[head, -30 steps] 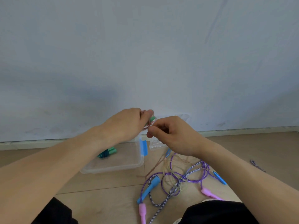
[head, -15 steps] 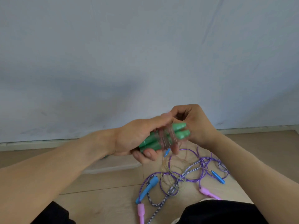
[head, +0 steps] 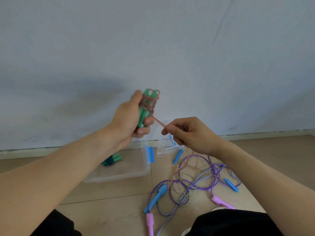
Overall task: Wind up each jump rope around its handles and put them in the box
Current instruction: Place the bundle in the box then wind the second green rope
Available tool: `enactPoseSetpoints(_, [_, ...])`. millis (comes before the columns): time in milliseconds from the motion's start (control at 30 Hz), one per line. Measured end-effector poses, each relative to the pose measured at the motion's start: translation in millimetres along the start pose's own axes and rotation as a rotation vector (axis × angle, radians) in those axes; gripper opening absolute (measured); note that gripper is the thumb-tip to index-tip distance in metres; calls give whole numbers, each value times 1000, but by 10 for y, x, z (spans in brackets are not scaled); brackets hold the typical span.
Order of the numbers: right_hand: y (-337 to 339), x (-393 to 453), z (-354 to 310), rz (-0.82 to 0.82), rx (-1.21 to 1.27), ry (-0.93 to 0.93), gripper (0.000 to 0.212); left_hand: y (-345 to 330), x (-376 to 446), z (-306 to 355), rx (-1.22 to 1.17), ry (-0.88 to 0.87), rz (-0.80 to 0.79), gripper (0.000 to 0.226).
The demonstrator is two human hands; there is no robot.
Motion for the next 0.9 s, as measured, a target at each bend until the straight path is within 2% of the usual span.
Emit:
enactPoseSetpoints(133, [56,-8,41,-55,-71,-85,31,240,28,181,154,-104,225,53])
enactPoseSetpoints(233, [217,-36,131,-77,-185,-236,32,374,28,245,341,-91,341,52])
enactPoseSetpoints(333, [391,-113,282,-198,-296,-424,32,453,27,246,367,-79,378,56])
enactPoseSetpoints(433, [502,-246,505,-339,-293,-601,31,497,29,254,326,-117,376,57])
enactPoseSetpoints(500, [598,-353,631,-340,-259,-704,30,532,28,266,313,-163,391,61])
enactPoseSetpoints(633, [778,-555,874,-315,-425,-895,24,585,-7,327,287,-223,449,53])
enactPoseSetpoints(700, [804,-624,1062,-325,-610,-1032,32,572,-17,332,266,-215,449,50])
enactPoseSetpoints(800, [814,-624,1354,-335,-850,-1132,43,488,-2,236,302,-107,365,60])
enactPoseSetpoints(867, [778,-585,1285,-201,-792,-1082,40,349,-4,149,337,-47,244,61])
enactPoseSetpoints(900, [717,-544,1141,-113,-747,-996,39,257,-15,115,332,-26,174,59])
Point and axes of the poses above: each hand's wrist, its own x-axis towards the middle knuckle, its own y-axis out of the back of the hand, z = x × y, the point moved 1 cm from there along x, towards the middle knuckle, and after that the axes turned 15 degrees about -z, right-handed, at the moved point
